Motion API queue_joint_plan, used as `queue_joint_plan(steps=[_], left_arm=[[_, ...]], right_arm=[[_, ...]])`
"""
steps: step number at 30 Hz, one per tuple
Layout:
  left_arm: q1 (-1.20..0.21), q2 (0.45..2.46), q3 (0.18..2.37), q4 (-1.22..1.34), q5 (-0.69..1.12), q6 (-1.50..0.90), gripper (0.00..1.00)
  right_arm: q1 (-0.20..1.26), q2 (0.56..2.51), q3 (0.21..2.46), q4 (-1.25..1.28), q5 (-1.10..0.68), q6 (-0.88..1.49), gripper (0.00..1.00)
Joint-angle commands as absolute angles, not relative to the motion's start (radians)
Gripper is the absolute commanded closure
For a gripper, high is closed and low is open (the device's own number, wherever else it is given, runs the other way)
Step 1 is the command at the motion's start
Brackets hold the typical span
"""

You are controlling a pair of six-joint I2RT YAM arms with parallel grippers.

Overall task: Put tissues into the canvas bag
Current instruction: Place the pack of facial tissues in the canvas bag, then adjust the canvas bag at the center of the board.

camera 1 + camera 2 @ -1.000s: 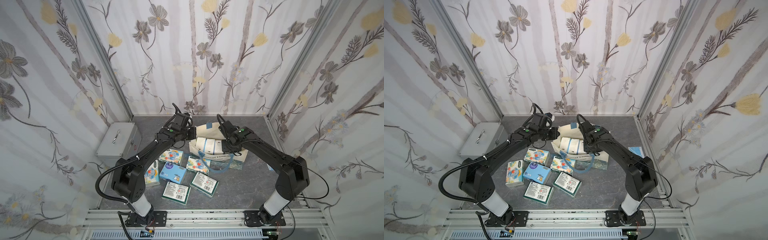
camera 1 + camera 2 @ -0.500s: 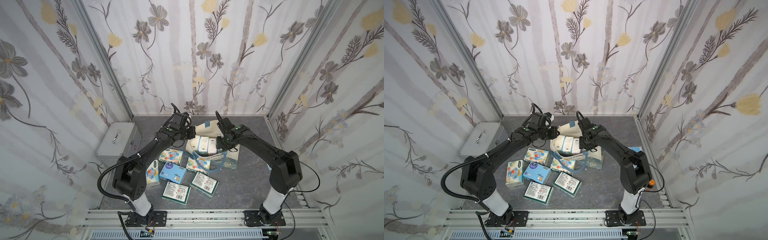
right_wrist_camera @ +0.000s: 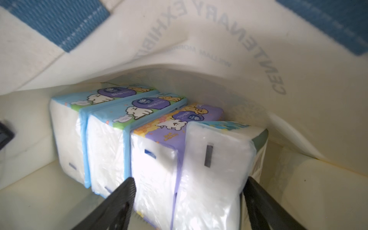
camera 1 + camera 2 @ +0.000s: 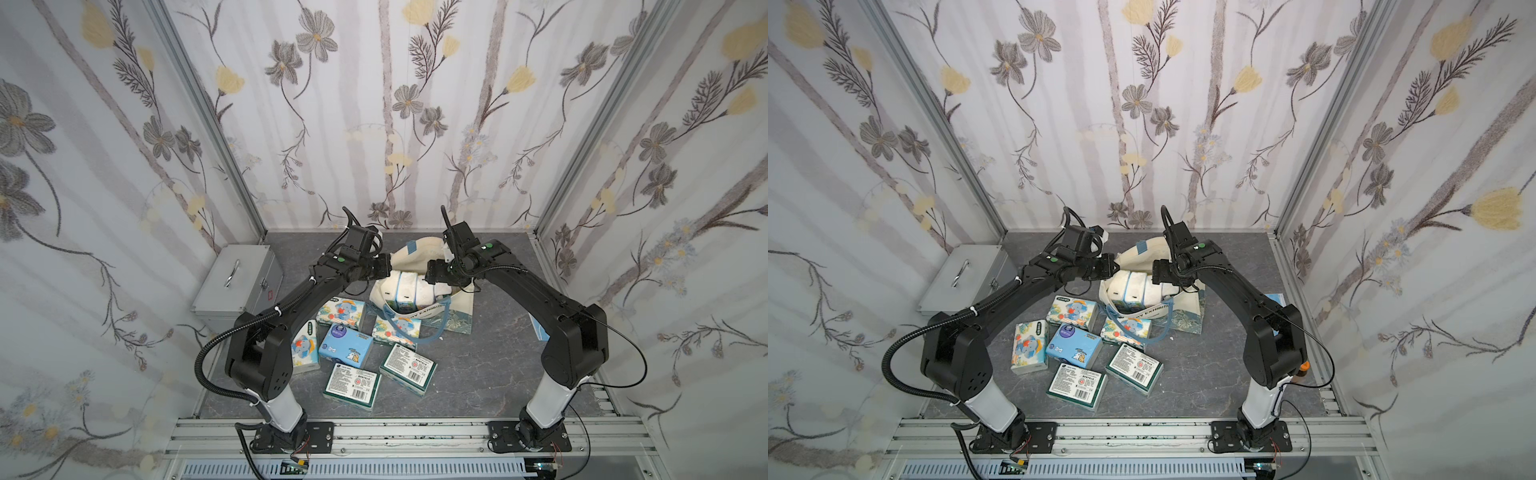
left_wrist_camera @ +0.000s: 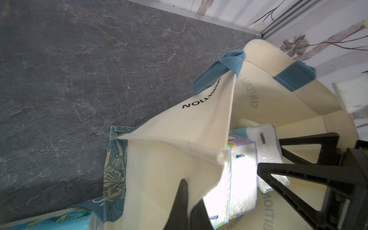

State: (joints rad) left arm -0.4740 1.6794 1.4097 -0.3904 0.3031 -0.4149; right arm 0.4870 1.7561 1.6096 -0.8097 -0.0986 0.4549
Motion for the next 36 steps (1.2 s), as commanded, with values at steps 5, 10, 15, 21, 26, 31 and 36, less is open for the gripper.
queue_joint_plan(steps=[5,10,15,21,26,31,36], left_arm=[[-0.437,1.656,1.408,-0.461,0.256,-0.415,0.81],[-0.426,1.647,1.41,-0.469,0.239,-0.407,0.61],[-0.411,1.639,1.408,-0.462,0.247,-0.413,0.62],[-0.406,1.625,1.4,-0.453,0.258,-0.42,0.63],[-0.406,1.626,1.397,-0.446,0.271,-0.428,0.64],[-0.406,1.625,1.393,-0.44,0.276,-0.429,0.64],[-0.405,1.638,1.396,-0.435,0.278,-0.431,0.64]], right_arm=[[0.46,1.709,1.599,-0.79,-0.245,0.409,0.05],[0.442,1.579,1.601,-0.845,-0.204,0.382,0.04],[0.414,1.419,1.573,-0.896,-0.048,0.406,0.08],[0.384,1.366,1.553,-0.989,0.149,0.386,0.26],[0.385,1.412,1.52,-0.987,0.164,0.38,0.4],[0.384,1.486,1.511,-0.918,0.109,0.379,0.46],[0.378,1.576,1.582,-0.907,0.172,0.365,0.73]])
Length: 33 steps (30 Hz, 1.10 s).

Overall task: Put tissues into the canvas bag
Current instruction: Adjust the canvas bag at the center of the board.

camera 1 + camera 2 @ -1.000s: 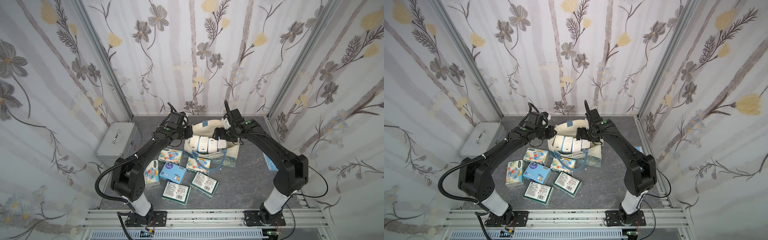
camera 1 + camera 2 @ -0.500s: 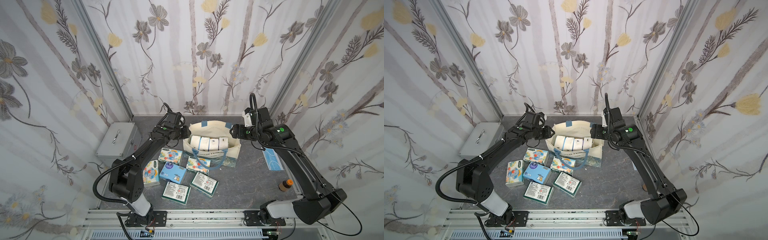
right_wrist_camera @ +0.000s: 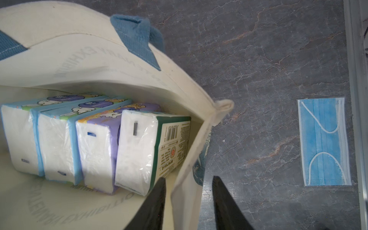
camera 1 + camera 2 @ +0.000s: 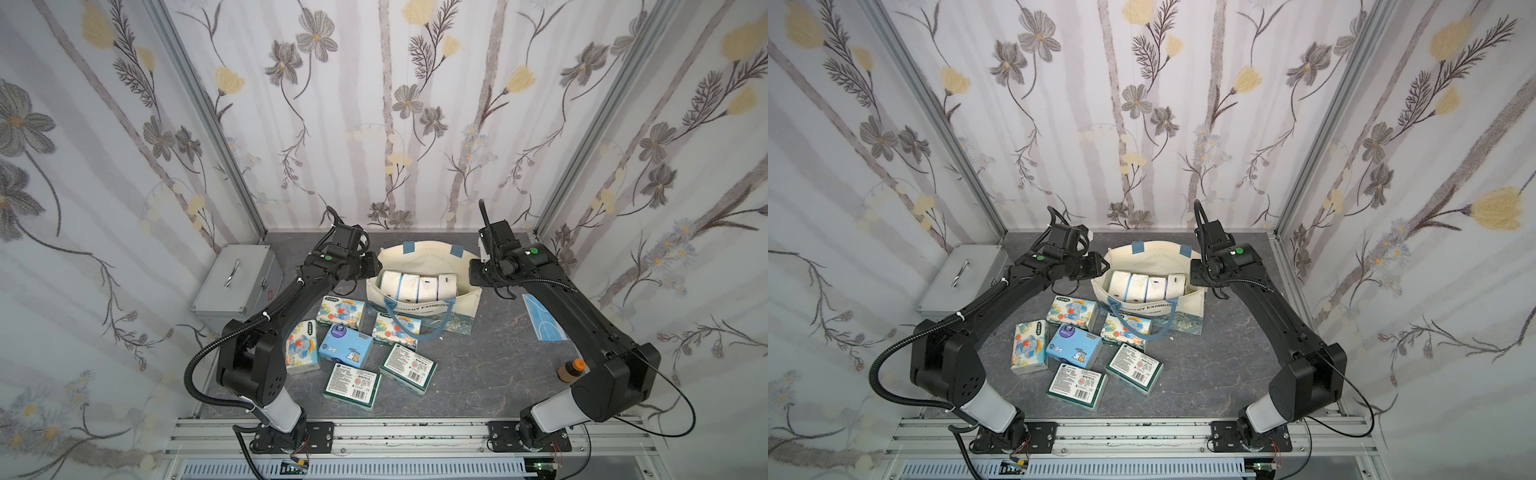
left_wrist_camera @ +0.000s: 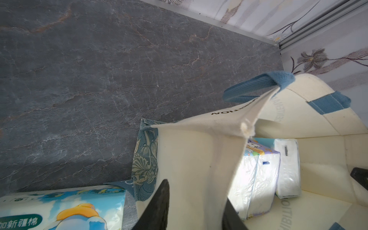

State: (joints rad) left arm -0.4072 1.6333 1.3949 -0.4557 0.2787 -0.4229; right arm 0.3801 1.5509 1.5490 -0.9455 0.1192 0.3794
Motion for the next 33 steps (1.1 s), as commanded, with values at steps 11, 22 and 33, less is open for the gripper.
queue_joint_plan(steps=[11,22,33], left_arm=[[-0.335,1.659,1.397,-0.363,0.37,-0.447,0.68],[-0.336,1.811,1.65,-0.442,0.364,-0.44,0.79],[-0.347,1.982,1.906,-0.534,0.344,-0.457,0.81]], right_arm=[[0.358,1.745,1.804,-0.899,0.256,0.321,0.99],[0.325,1.79,1.854,-0.86,0.337,0.285,1.0],[0.213,1.837,1.862,-0.842,0.264,0.307,0.99]])
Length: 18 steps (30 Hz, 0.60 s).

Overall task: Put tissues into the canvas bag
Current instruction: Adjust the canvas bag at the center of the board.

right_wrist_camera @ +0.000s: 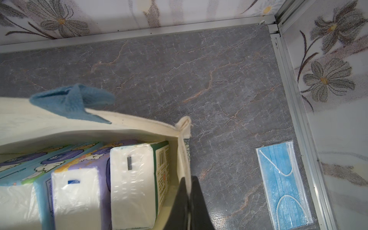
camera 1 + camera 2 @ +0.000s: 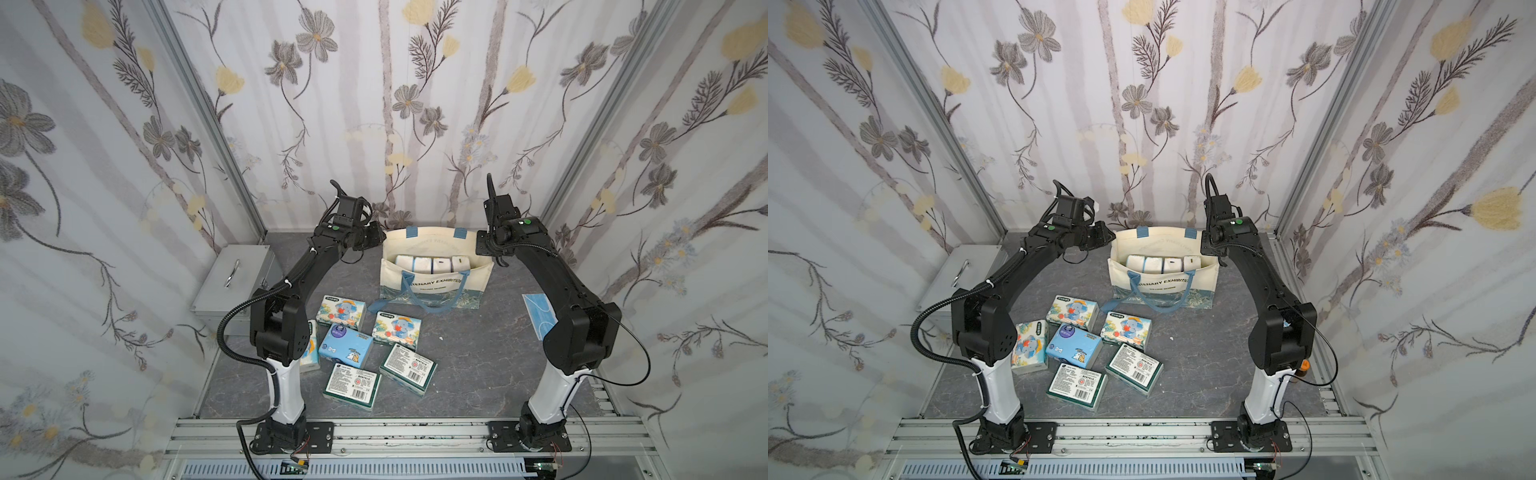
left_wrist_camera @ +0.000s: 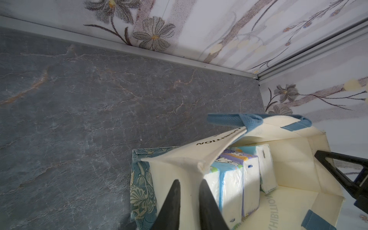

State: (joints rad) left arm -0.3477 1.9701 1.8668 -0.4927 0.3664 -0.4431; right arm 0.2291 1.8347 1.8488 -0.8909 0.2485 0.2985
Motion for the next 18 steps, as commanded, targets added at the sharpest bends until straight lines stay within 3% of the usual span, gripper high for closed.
queue_joint_plan(steps=[1,2,3,4,5,6,8,11,13,15,18], left_arm=[[-0.347,1.978,1.92,-0.538,0.341,-0.461,0.81],[-0.347,1.972,1.931,-0.541,0.34,-0.465,0.8],[-0.347,1.963,1.944,-0.549,0.346,-0.468,0.74],[-0.347,1.953,1.959,-0.566,0.359,-0.469,0.61],[-0.347,1.943,1.976,-0.596,0.361,-0.469,0.48],[-0.346,1.932,1.991,-0.64,0.359,-0.472,0.36],[-0.345,1.893,1.988,-0.699,0.357,-0.461,0.27],[-0.349,1.776,1.856,-0.712,0.381,-0.468,0.26],[-0.355,1.645,1.667,-0.641,0.4,-0.503,0.24],[-0.369,1.518,1.449,-0.534,0.41,-0.573,0.0],[-0.393,1.324,1.15,-0.411,0.411,-0.678,0.0]], right_arm=[[0.206,1.837,1.864,-0.842,0.252,0.307,0.97],[0.202,1.836,1.865,-0.844,0.24,0.304,0.93],[0.2,1.828,1.864,-0.846,0.233,0.303,0.74],[0.199,1.819,1.864,-0.852,0.229,0.297,0.61],[0.199,1.808,1.864,-0.86,0.225,0.293,0.54],[0.199,1.79,1.862,-0.871,0.219,0.29,0.51],[0.199,1.746,1.852,-0.892,0.195,0.283,0.47],[0.208,1.632,1.779,-0.888,0.116,0.279,0.43],[0.237,1.494,1.672,-0.835,0.043,0.279,0.38],[0.293,1.365,1.54,-0.778,-0.003,0.279,0.34],[0.436,1.212,1.388,-0.753,-0.001,0.293,0.33]])
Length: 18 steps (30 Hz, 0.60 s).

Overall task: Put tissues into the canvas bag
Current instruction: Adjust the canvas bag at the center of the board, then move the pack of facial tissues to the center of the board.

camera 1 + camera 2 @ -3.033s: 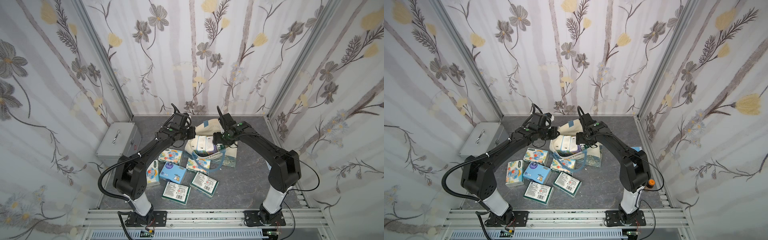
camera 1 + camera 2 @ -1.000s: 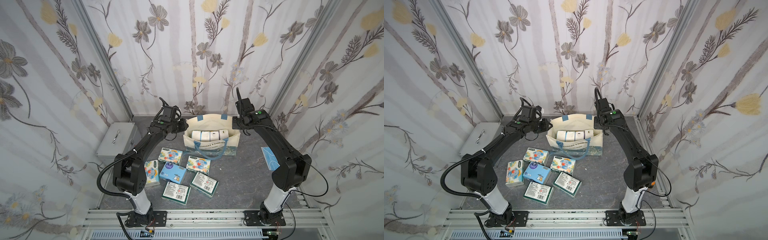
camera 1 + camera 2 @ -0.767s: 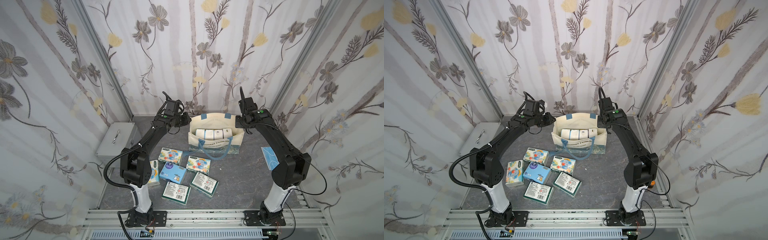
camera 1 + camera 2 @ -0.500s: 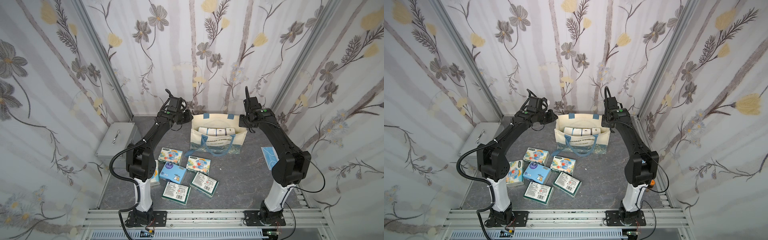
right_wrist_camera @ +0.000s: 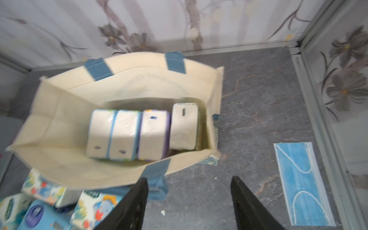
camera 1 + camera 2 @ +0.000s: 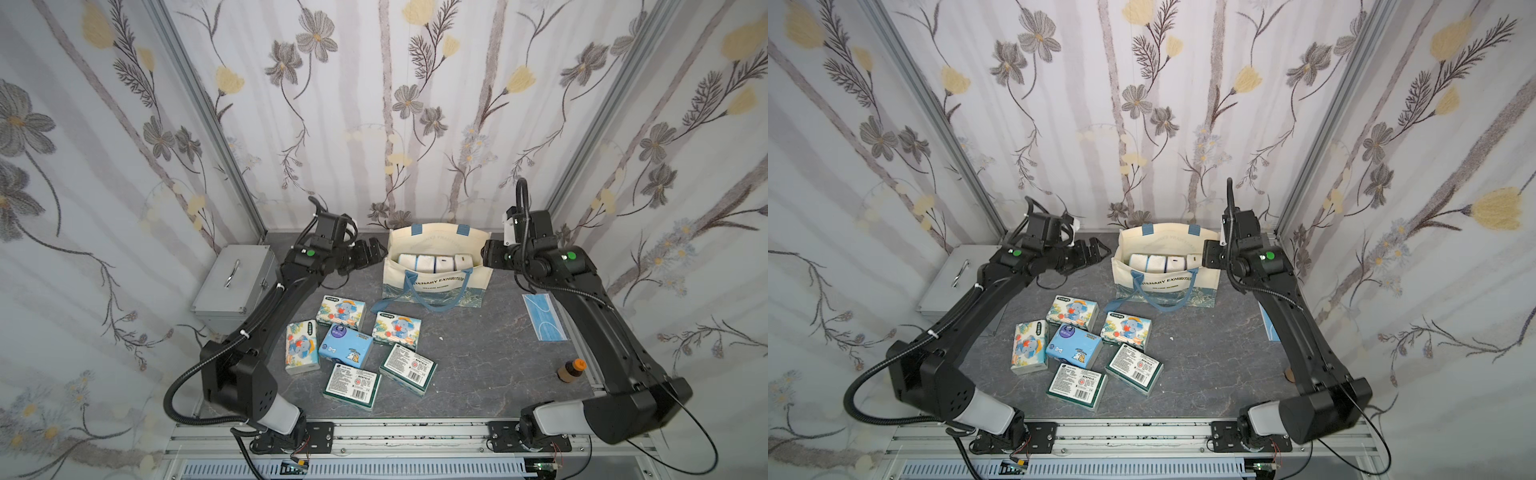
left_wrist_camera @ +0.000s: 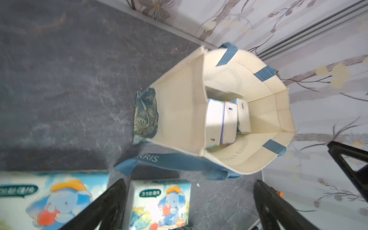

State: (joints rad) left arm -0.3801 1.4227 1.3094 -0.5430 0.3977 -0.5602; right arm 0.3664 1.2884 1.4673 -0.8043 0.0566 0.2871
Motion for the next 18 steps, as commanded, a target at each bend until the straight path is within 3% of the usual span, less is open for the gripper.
queue_joint_plan(steps=[1,9,14,18], left_arm=[[-0.413,1.251,1.054,-0.375,0.395,-0.703,0.0],[-0.648,0.783,0.694,-0.543,0.146,-0.866,0.0],[-0.706,0.548,0.585,-0.839,-0.003,-1.174,0.0],[-0.73,0.47,0.584,-1.017,0.01,-1.35,0.0]], right_arm=[[0.491,1.179,1.347,-0.765,0.005,0.309,0.34],[0.879,1.16,1.03,-0.634,-0.054,0.494,0.35],[0.966,1.299,1.032,-0.583,-0.069,0.546,0.34],[0.988,1.346,1.05,-0.555,-0.04,0.568,0.32]])
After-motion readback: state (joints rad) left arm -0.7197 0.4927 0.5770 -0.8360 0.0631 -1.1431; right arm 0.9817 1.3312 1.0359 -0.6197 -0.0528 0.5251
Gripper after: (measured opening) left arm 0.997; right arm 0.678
